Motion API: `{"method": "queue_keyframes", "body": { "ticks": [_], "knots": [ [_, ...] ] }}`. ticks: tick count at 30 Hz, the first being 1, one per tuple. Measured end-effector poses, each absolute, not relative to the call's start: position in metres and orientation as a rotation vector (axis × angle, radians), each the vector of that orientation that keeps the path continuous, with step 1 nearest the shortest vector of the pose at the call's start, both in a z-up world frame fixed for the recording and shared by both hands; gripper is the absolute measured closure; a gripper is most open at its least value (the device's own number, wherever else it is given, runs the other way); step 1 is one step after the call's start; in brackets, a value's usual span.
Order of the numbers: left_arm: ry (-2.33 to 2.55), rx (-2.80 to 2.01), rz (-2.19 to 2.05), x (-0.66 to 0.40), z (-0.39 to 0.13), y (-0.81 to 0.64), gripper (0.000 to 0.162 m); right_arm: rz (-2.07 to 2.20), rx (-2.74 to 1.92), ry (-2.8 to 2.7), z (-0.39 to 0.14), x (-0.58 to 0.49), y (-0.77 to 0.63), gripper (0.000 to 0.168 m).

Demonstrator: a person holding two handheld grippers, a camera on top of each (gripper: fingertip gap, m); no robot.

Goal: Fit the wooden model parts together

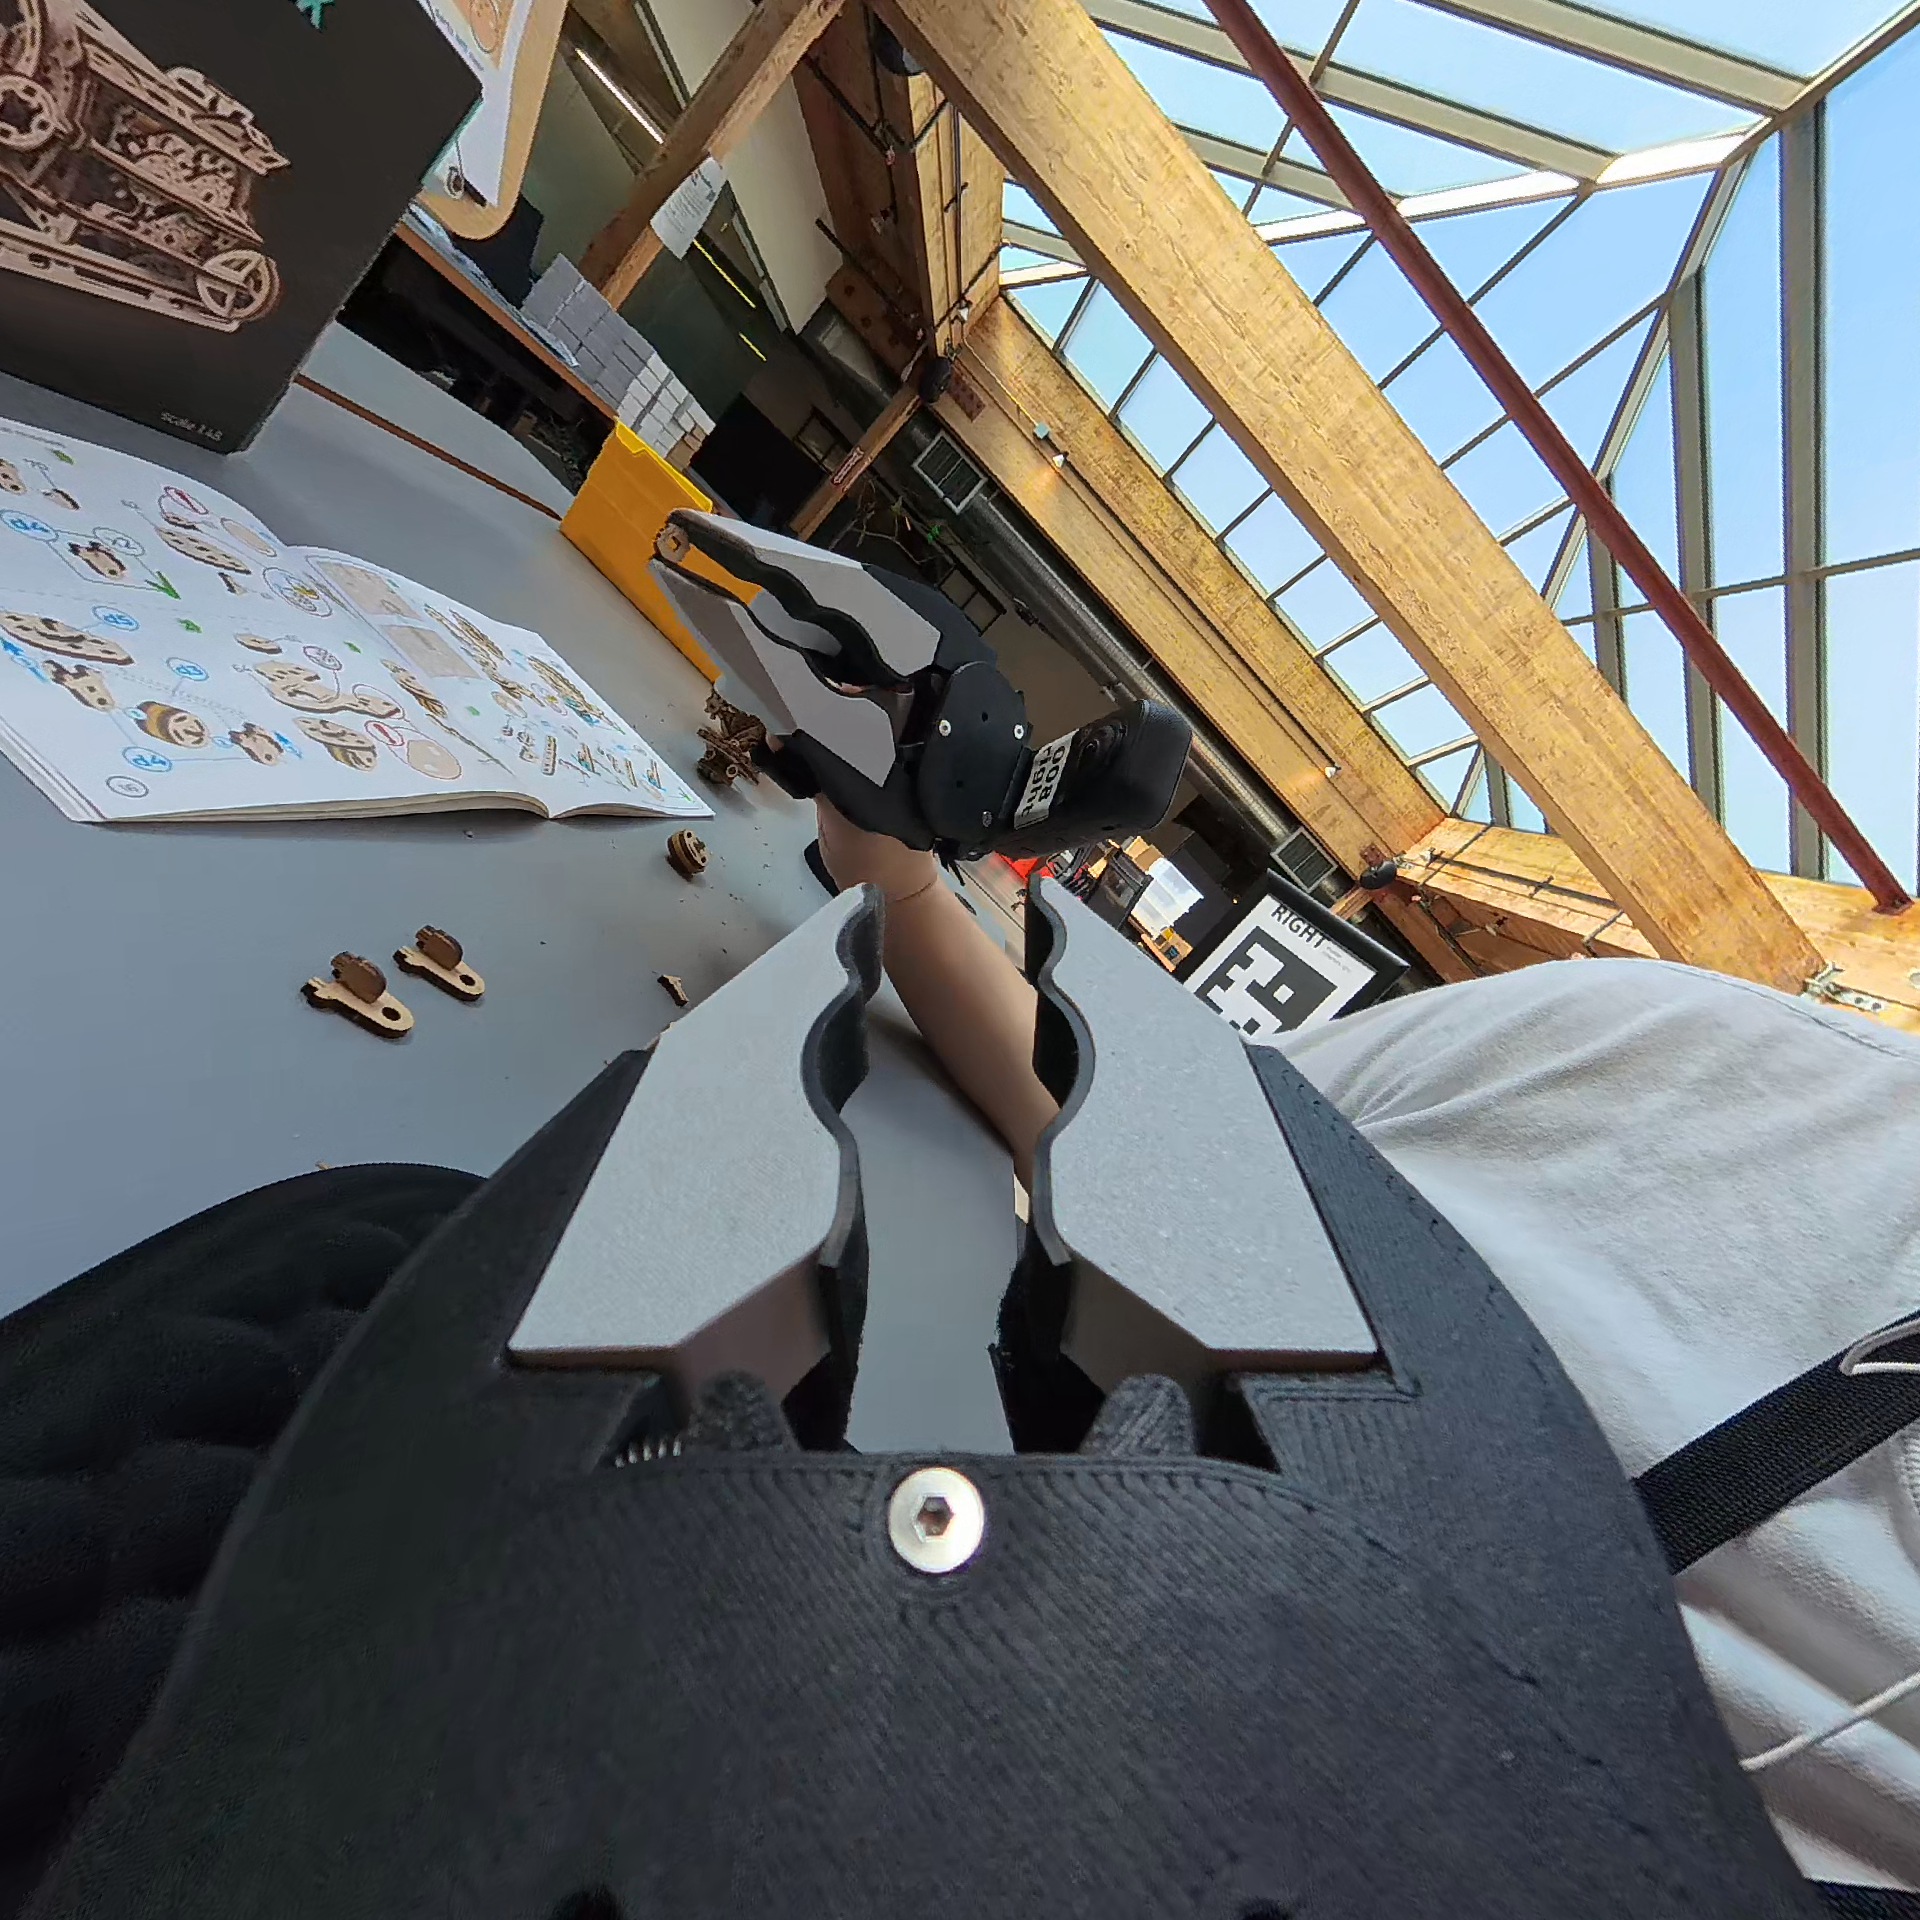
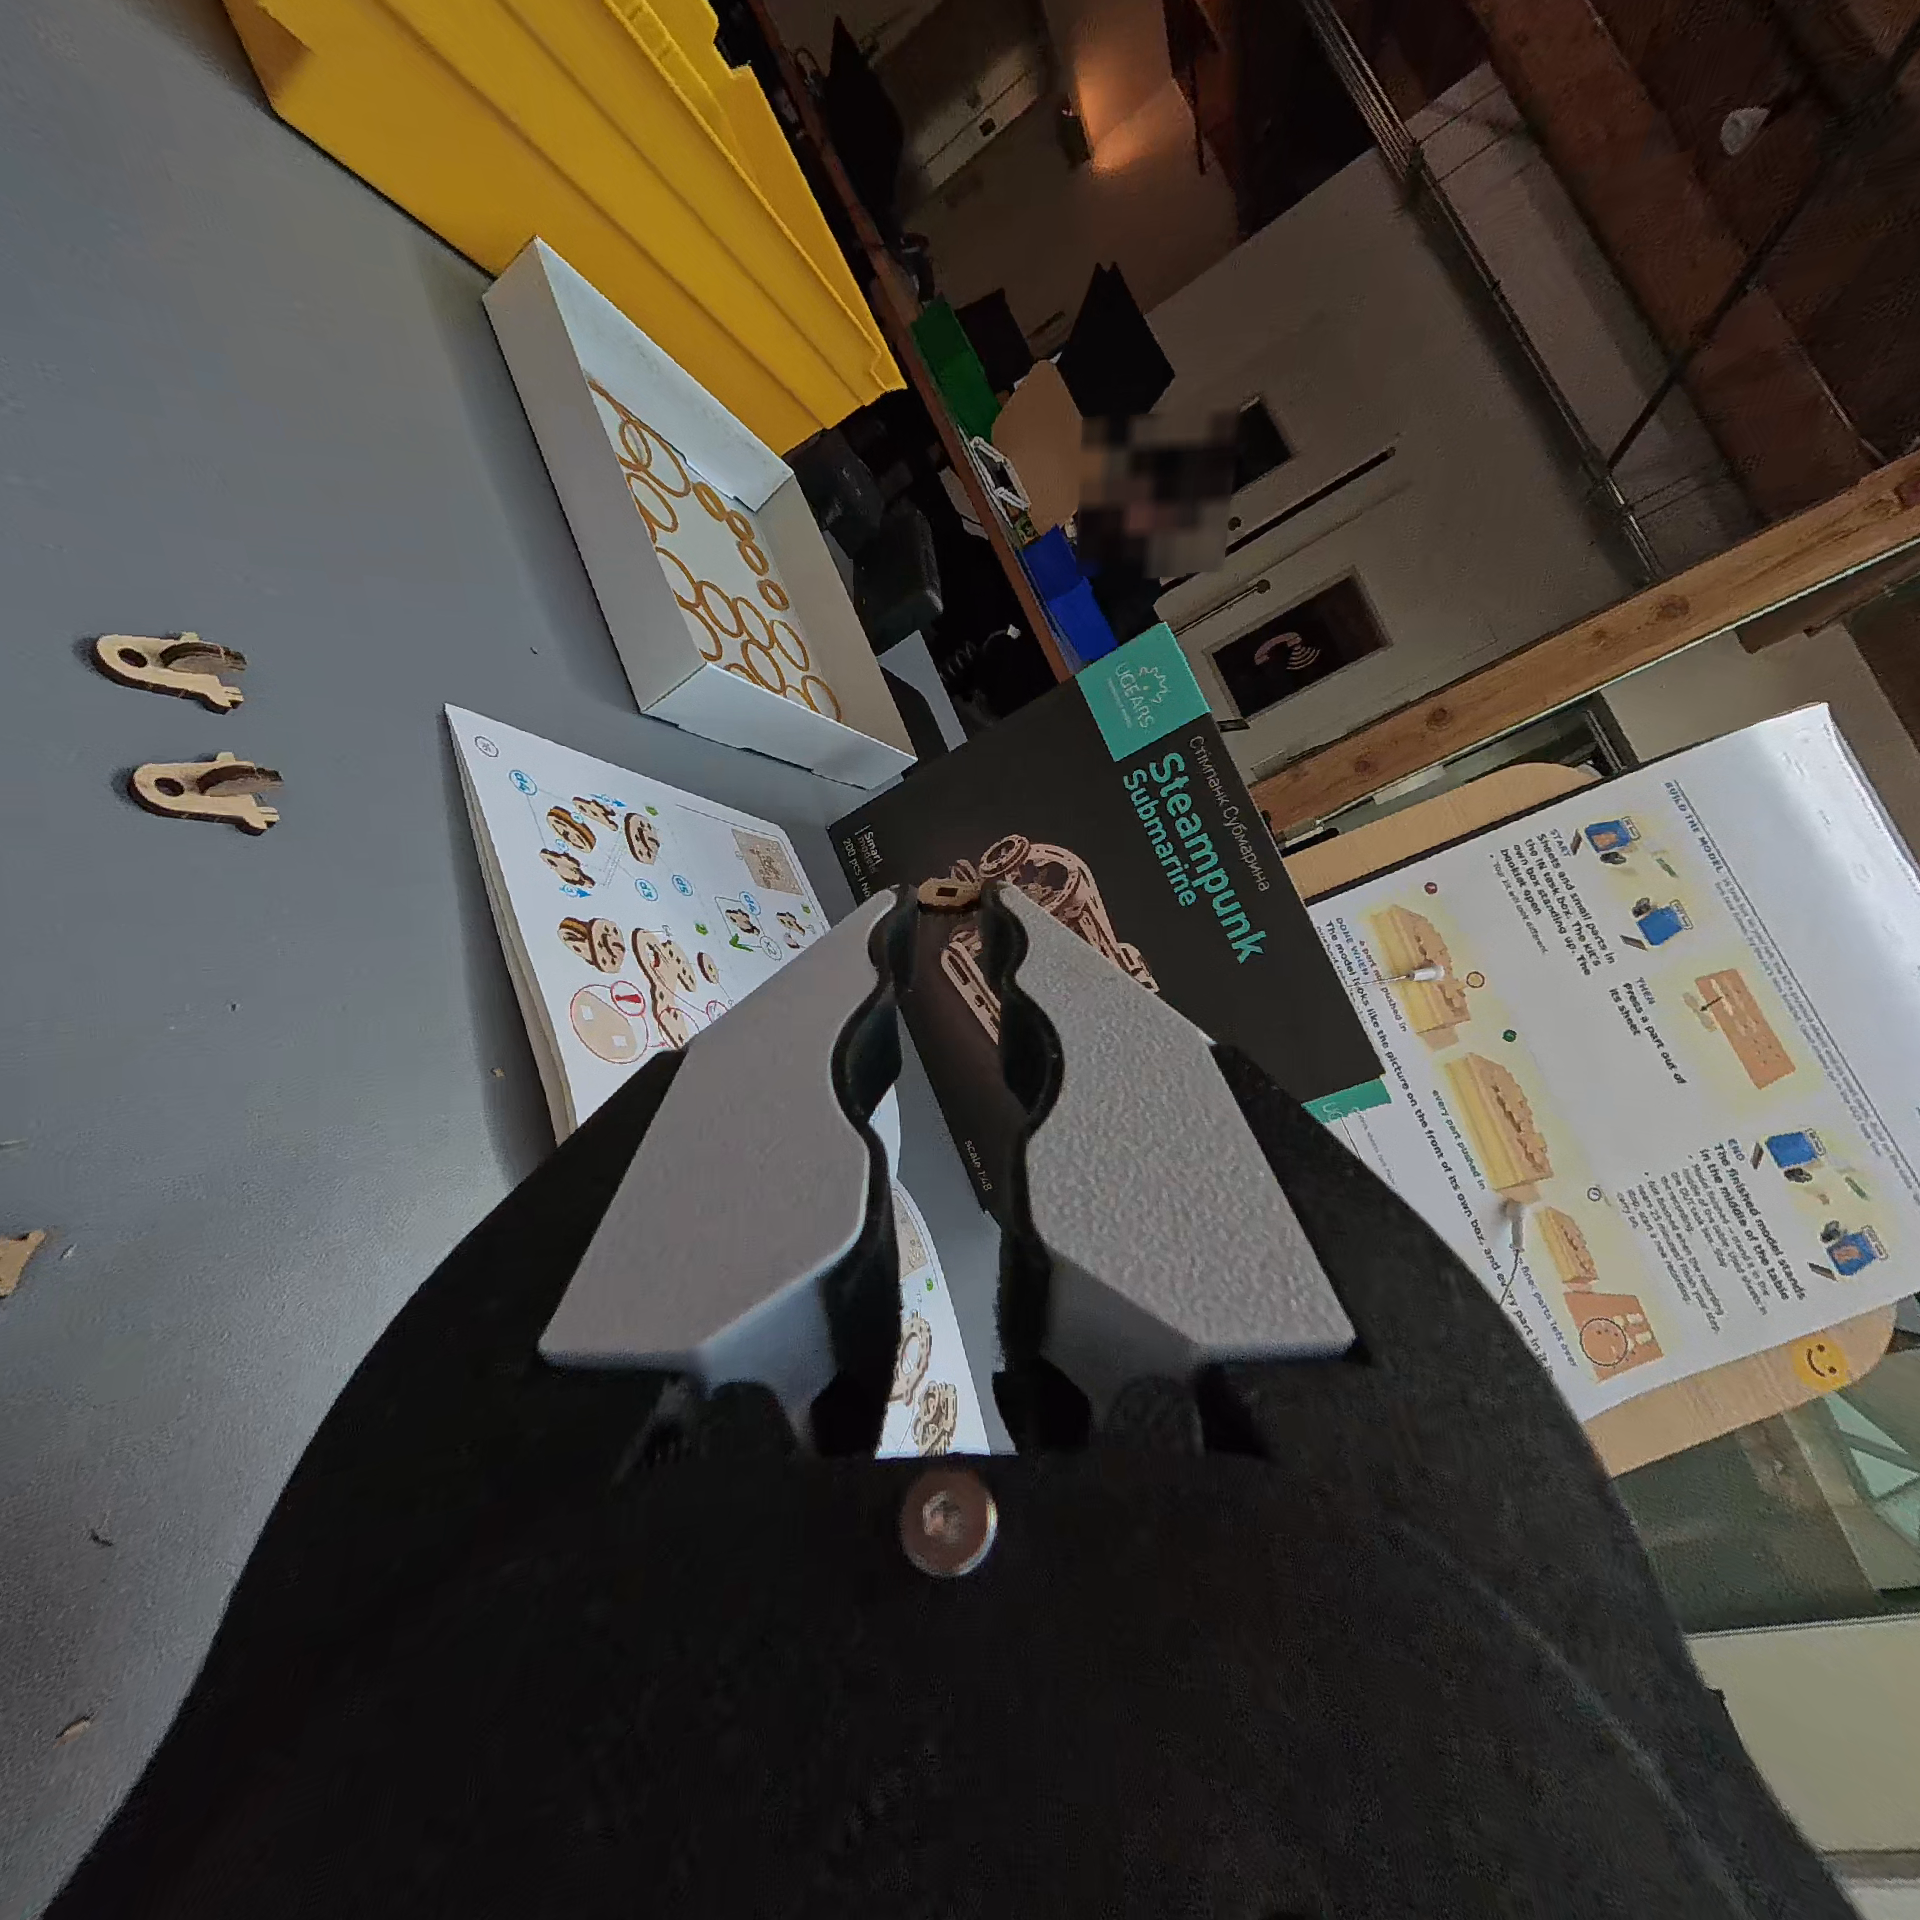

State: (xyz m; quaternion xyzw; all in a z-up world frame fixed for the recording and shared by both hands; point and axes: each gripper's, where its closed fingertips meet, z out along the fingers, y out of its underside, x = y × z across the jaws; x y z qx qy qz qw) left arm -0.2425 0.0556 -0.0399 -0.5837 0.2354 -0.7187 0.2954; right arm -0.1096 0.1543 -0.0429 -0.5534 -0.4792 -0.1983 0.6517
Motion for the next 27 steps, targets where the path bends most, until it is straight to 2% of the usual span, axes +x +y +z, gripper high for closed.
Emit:
{"method": "queue_keyframes", "body": {
  "ticks": [27],
  "knots": [
    [0.631,-1.562,-1.91,-0.2413,-0.0411,0.0551,0.137,-0.479,-1.25,-1.103,-0.0413,-0.1092,0.1516,0.157]
  ]
}}
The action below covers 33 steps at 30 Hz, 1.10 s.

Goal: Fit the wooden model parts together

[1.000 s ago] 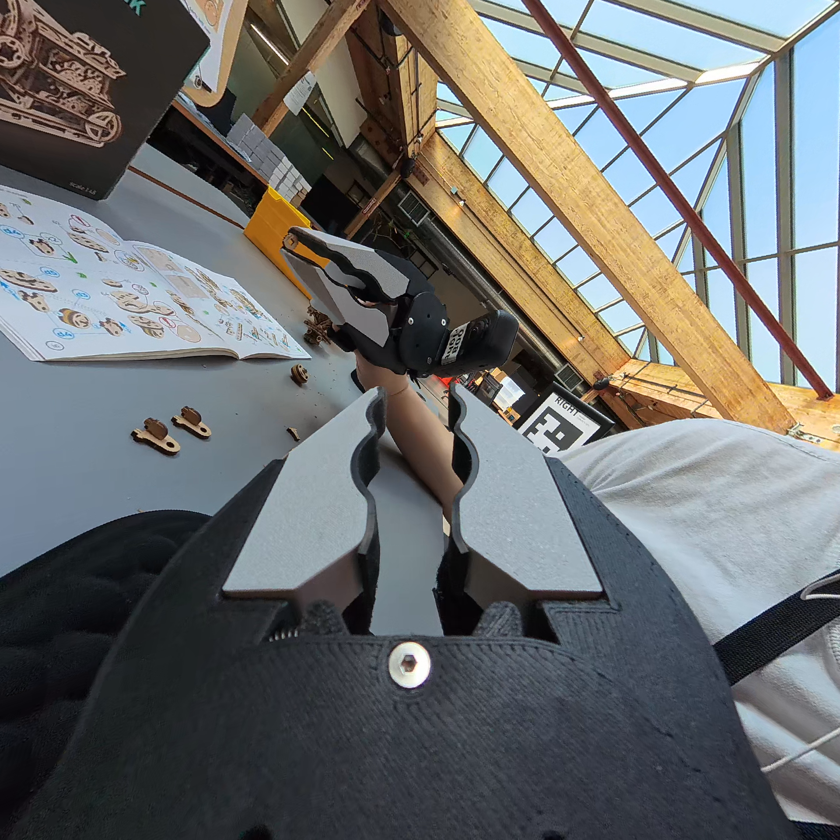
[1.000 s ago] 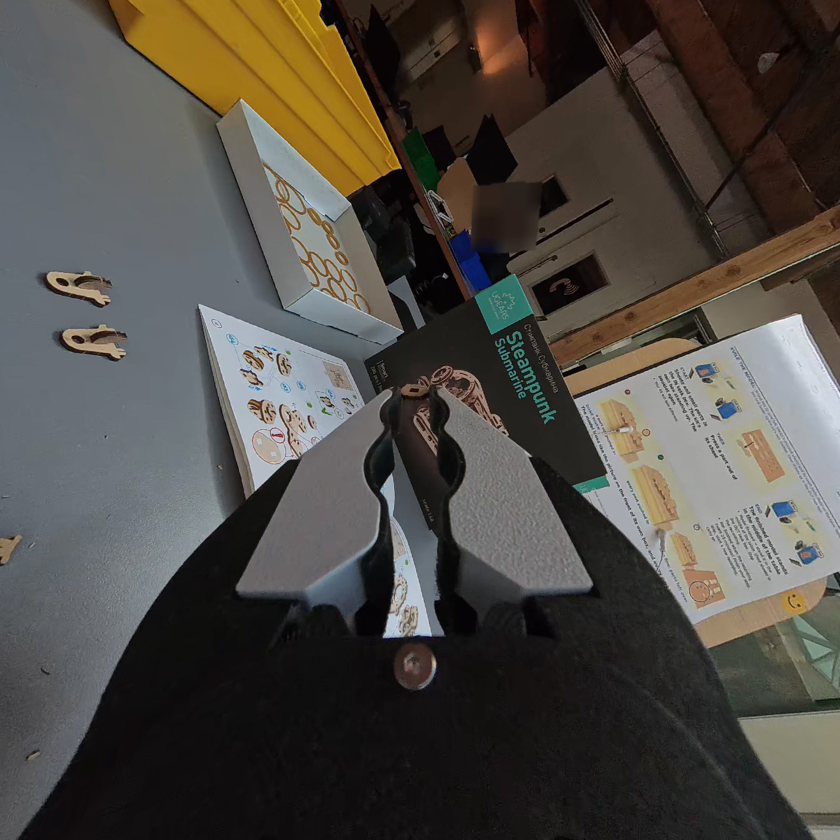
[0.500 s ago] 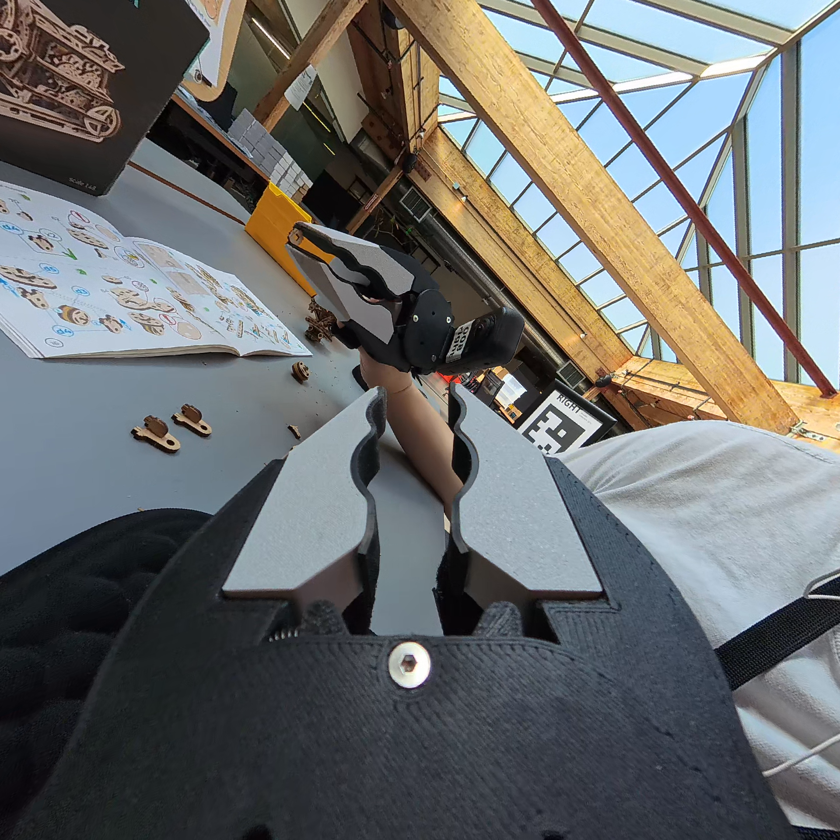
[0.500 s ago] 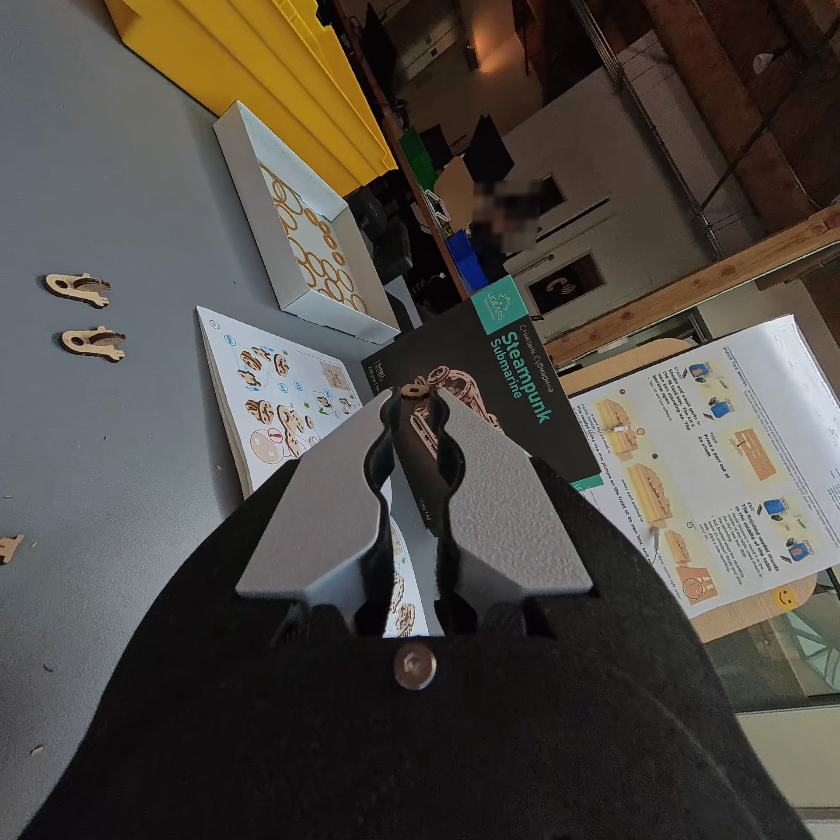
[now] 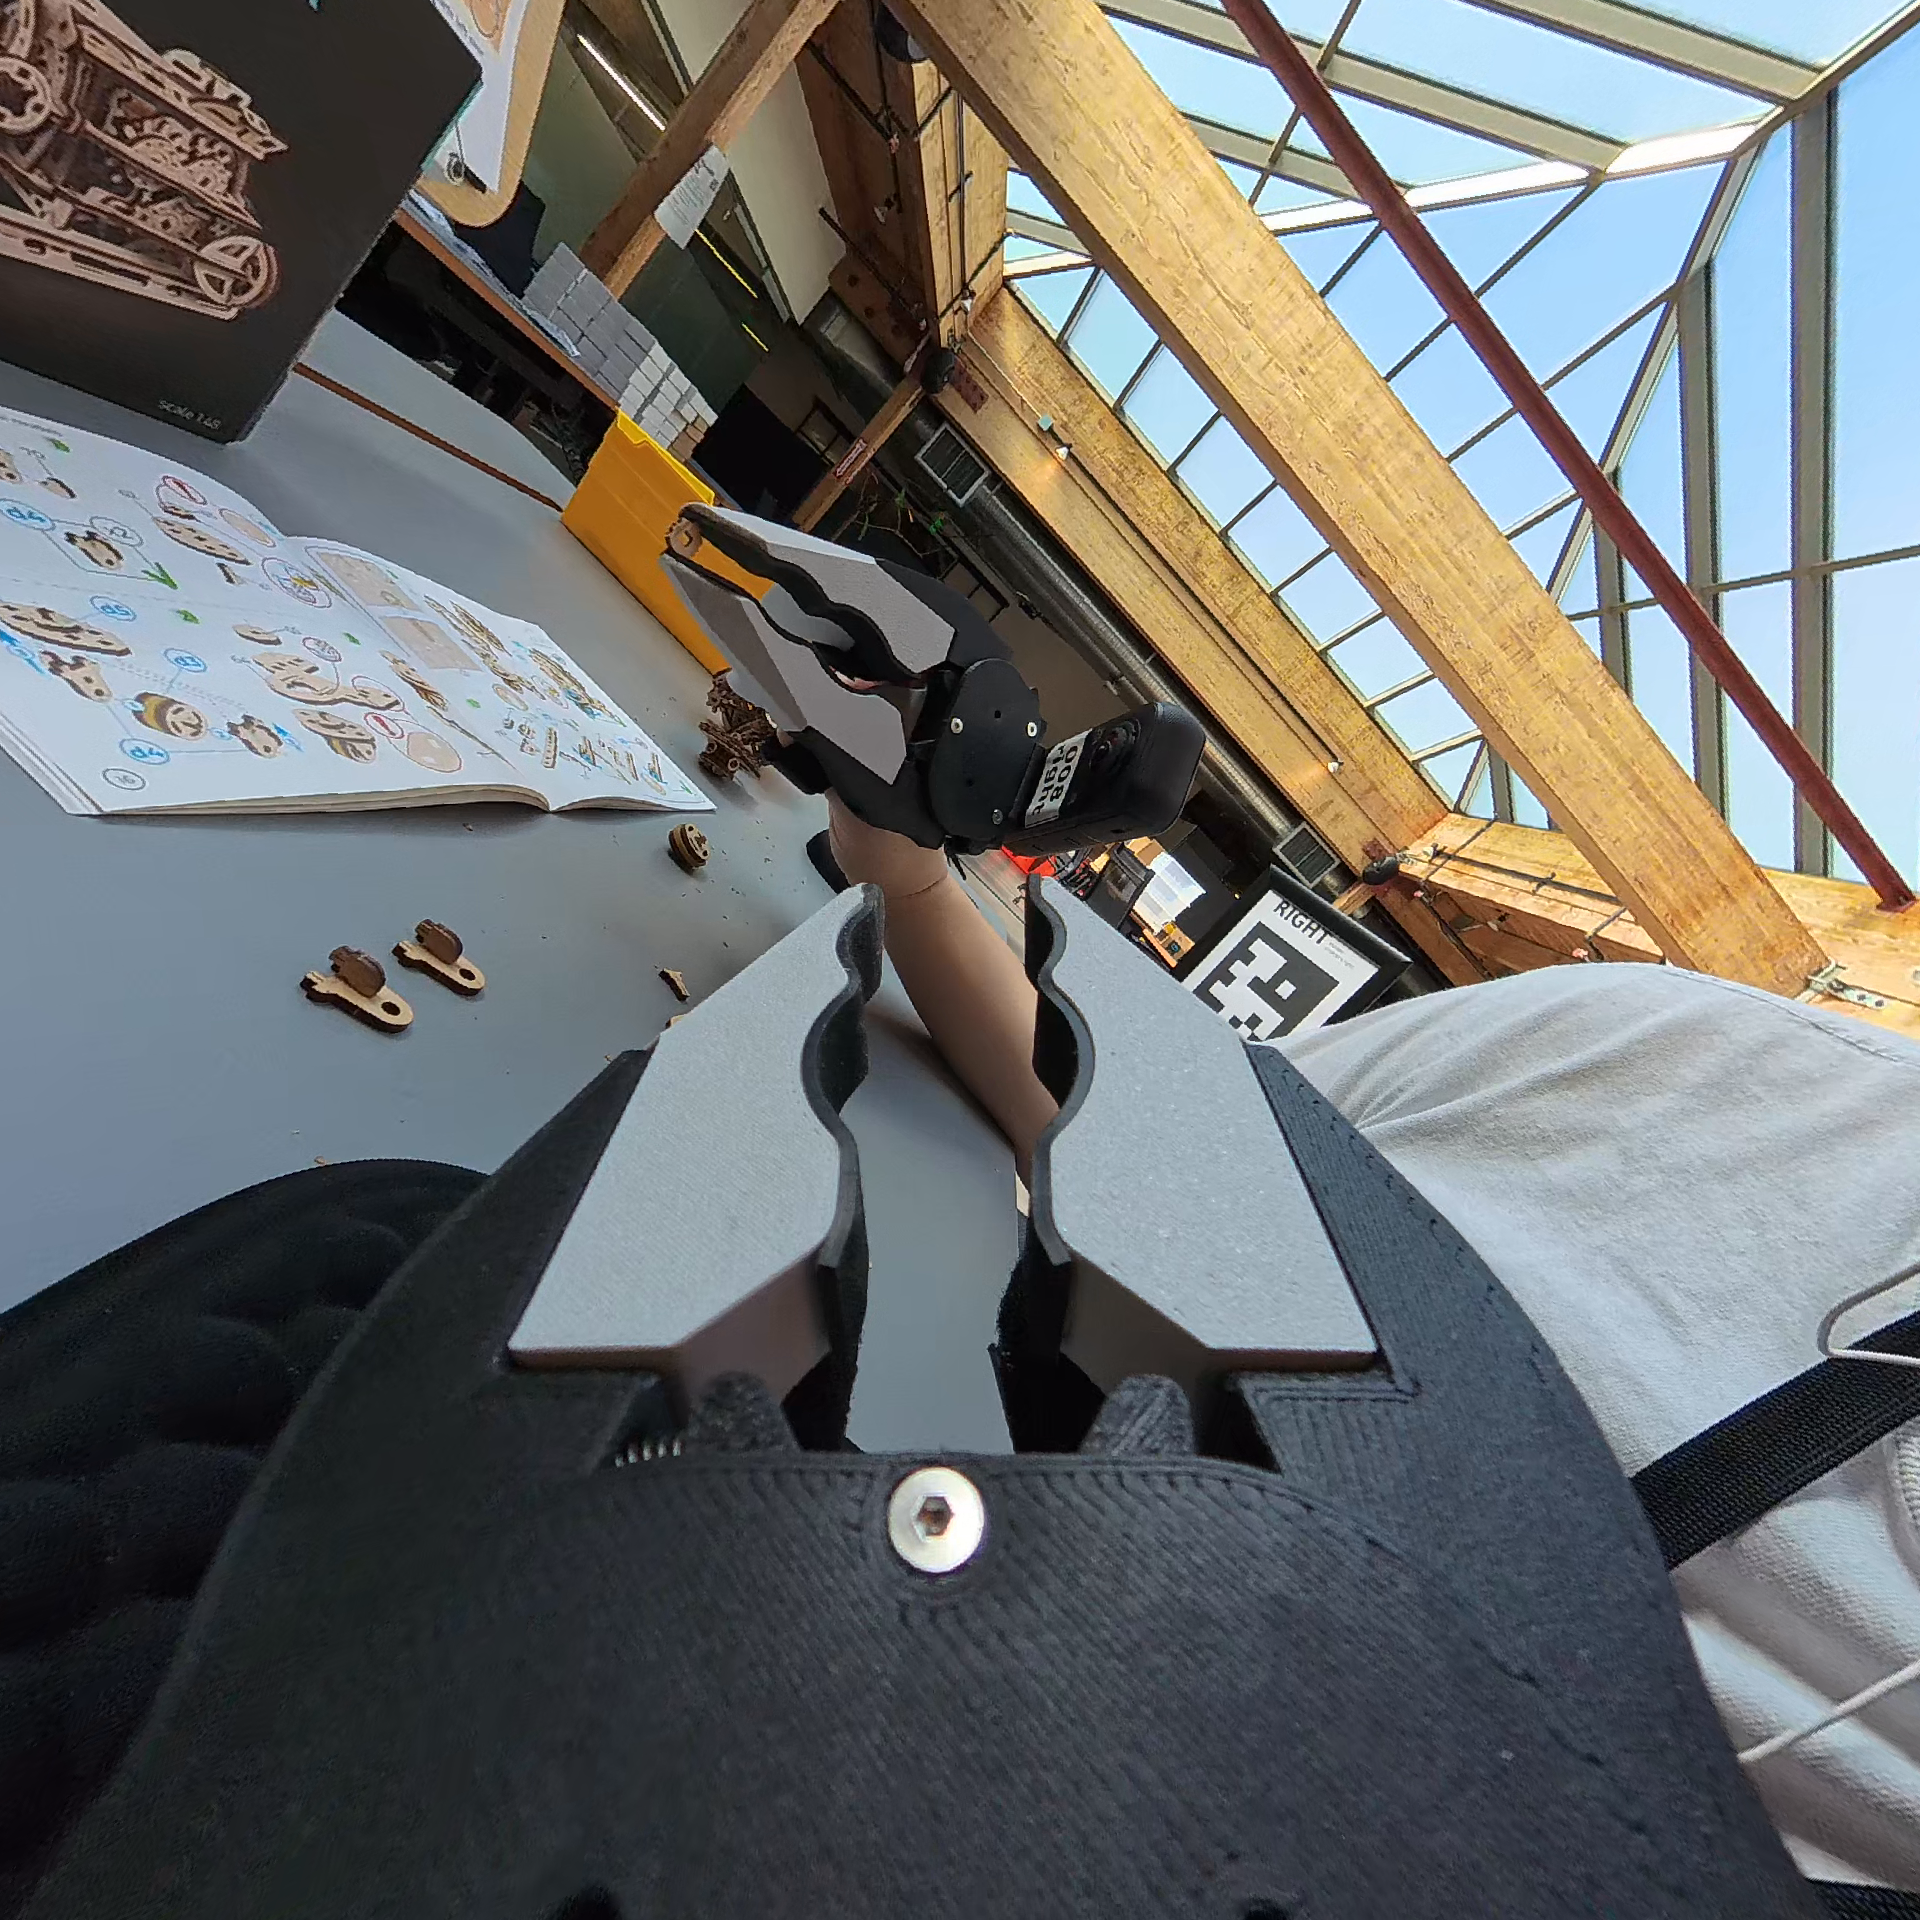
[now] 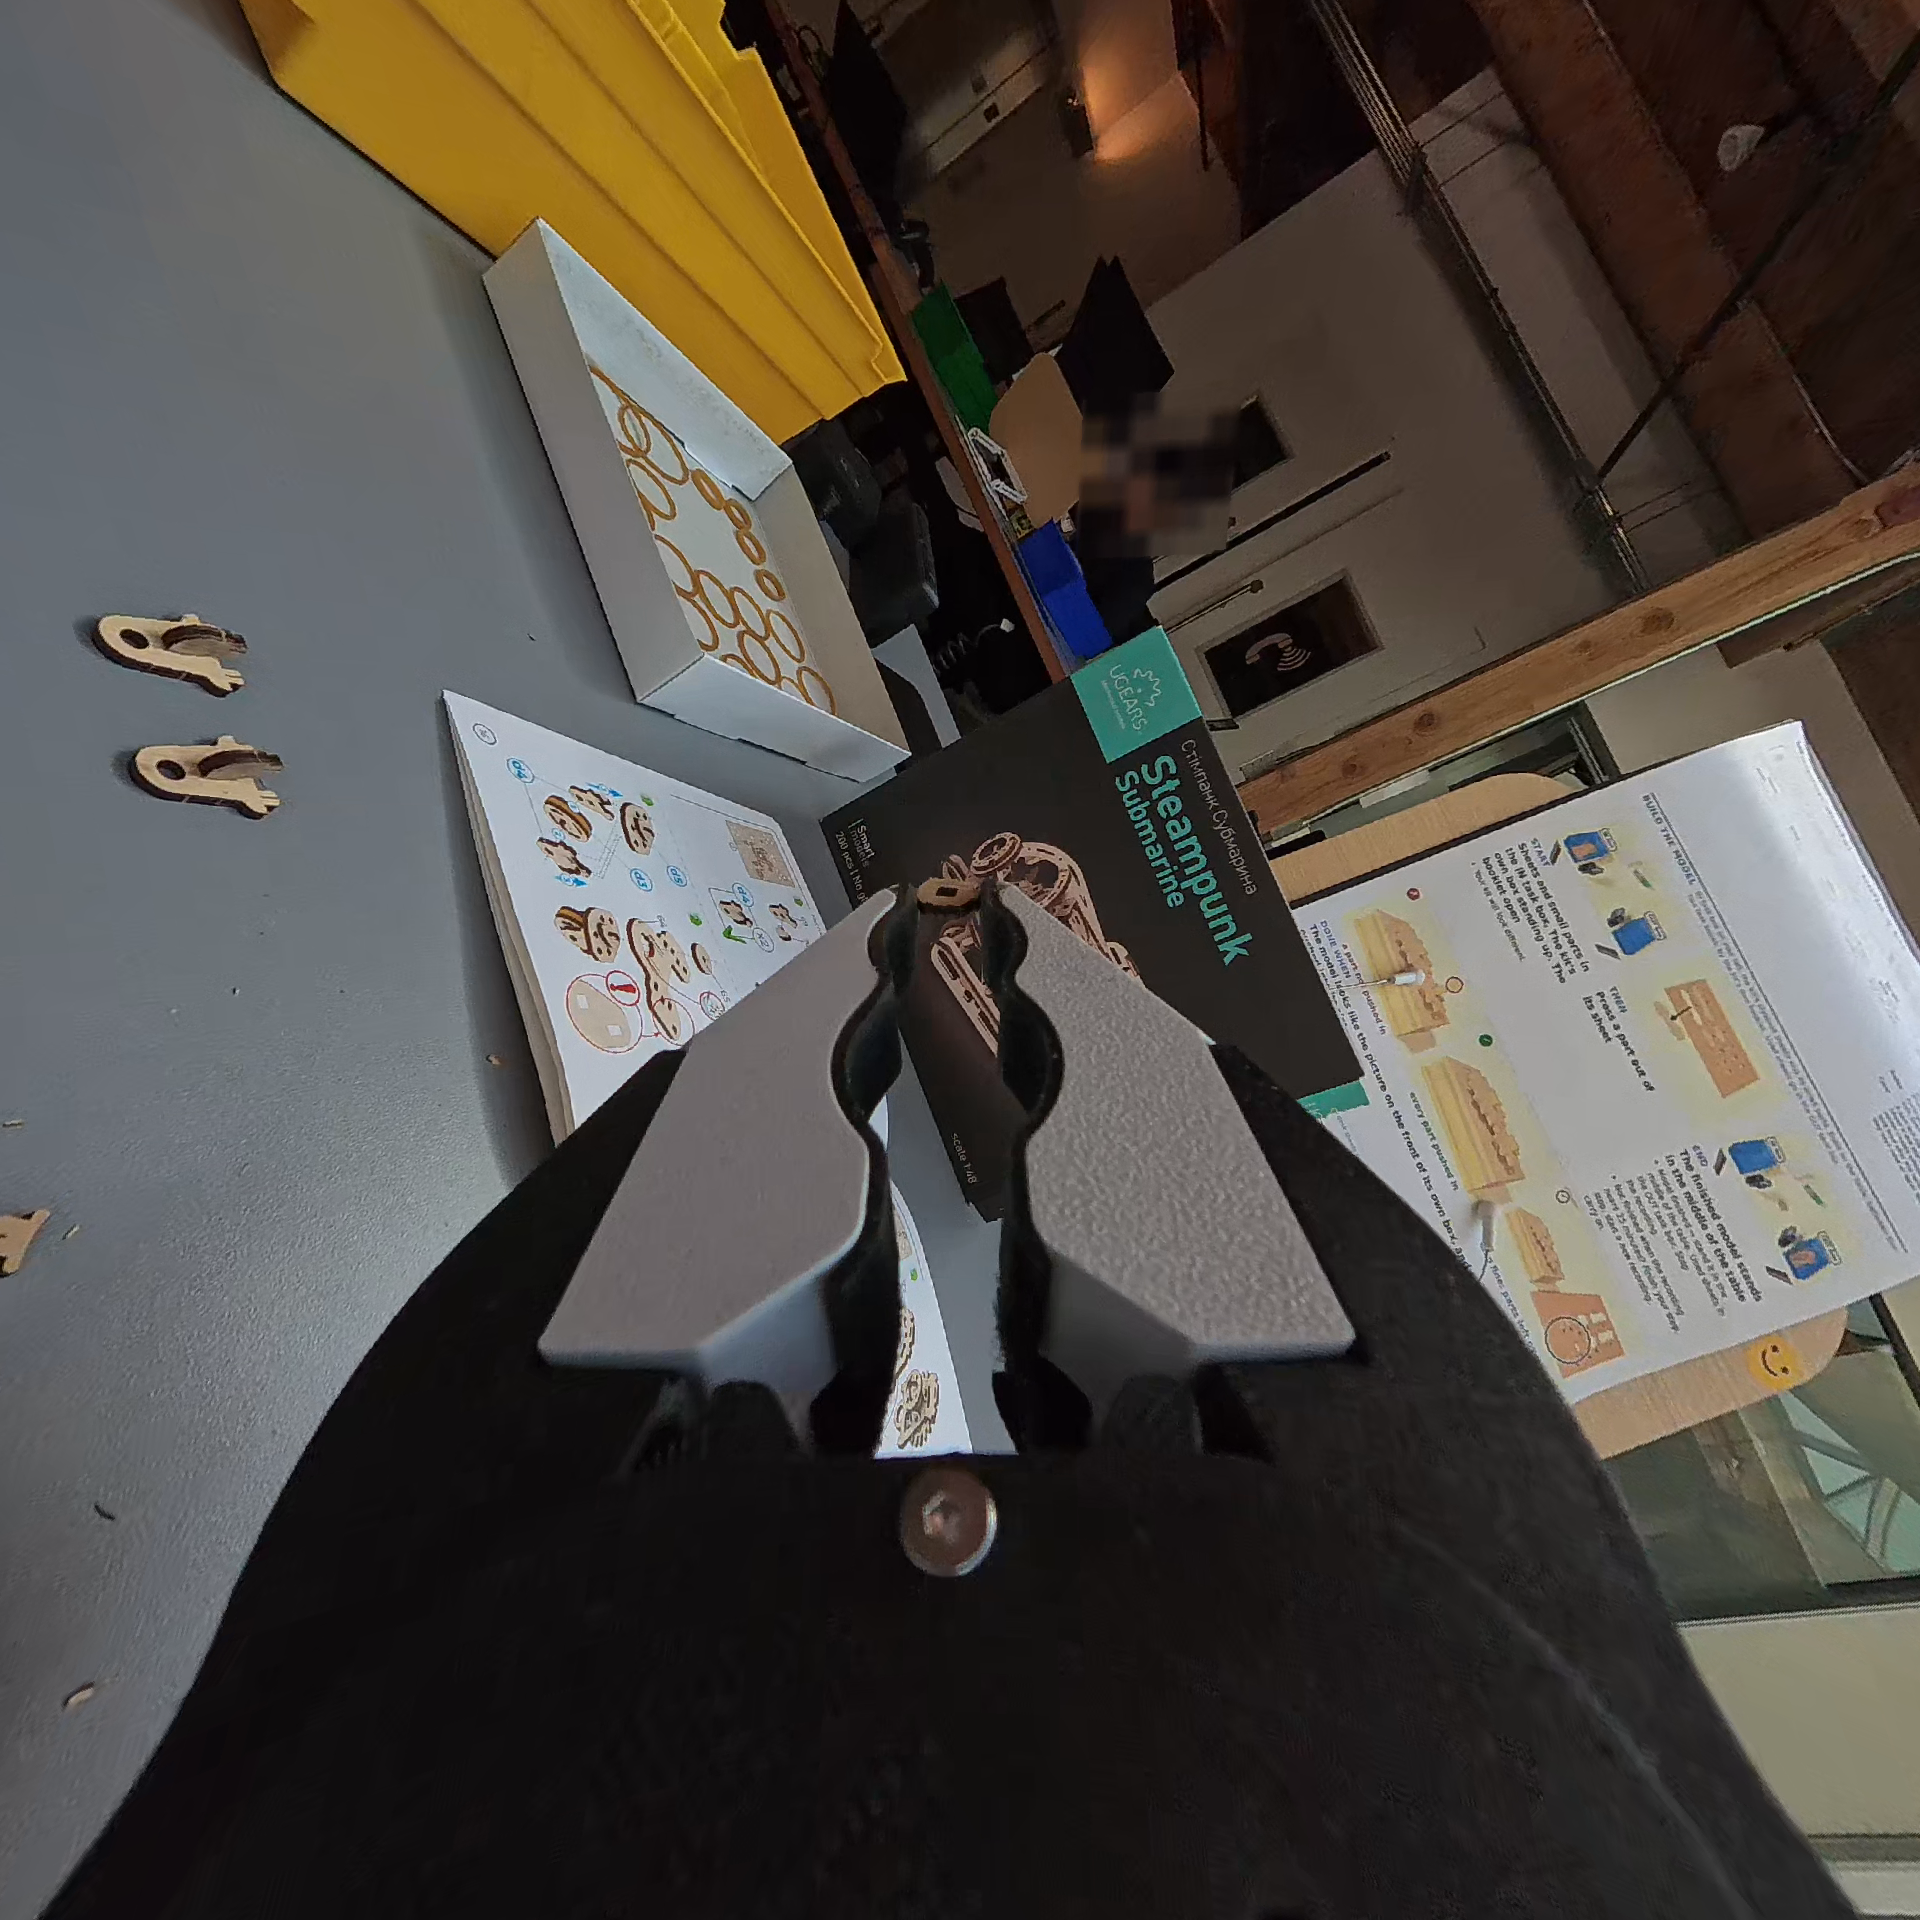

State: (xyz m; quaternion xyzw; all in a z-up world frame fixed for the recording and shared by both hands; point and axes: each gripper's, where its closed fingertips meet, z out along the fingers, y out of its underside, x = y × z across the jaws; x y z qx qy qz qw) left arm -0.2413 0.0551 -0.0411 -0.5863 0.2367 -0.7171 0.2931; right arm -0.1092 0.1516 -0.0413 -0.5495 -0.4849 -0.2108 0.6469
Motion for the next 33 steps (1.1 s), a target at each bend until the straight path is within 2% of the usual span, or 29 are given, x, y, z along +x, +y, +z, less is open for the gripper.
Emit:
{"method": "queue_keyframes", "body": {
  "ticks": [17,20,23,27,30,33],
  "knots": [
    [0.632,-1.553,-1.902,-0.242,-0.04,0.055,0.137,-0.493,-1.265,-1.13,-0.043,-0.108,0.152,0.157],
    [0.64,-1.543,-1.886,-0.242,-0.039,0.055,0.137,-0.456,-1.261,-1.071,-0.03,-0.103,0.149,0.157],
    [0.65,-1.542,-1.873,-0.242,-0.039,0.054,0.136,-0.248,-1.391,-0.873,-0.009,-0.082,0.152,0.156],
    [0.63,-1.496,-1.874,-0.246,-0.034,0.055,0.136,0.429,-1.585,-0.822,-0.02,-0.101,0.126,0.157],
    [0.643,-1.455,-1.814,-0.249,-0.03,0.055,0.136,0.463,-1.577,-0.954,-0.031,-0.111,0.102,0.157],
    [0.661,-1.422,-1.751,-0.249,-0.028,0.052,0.137,0.424,-1.667,-1.129,-0.064,-0.111,0.083,0.156]
  ]
}}
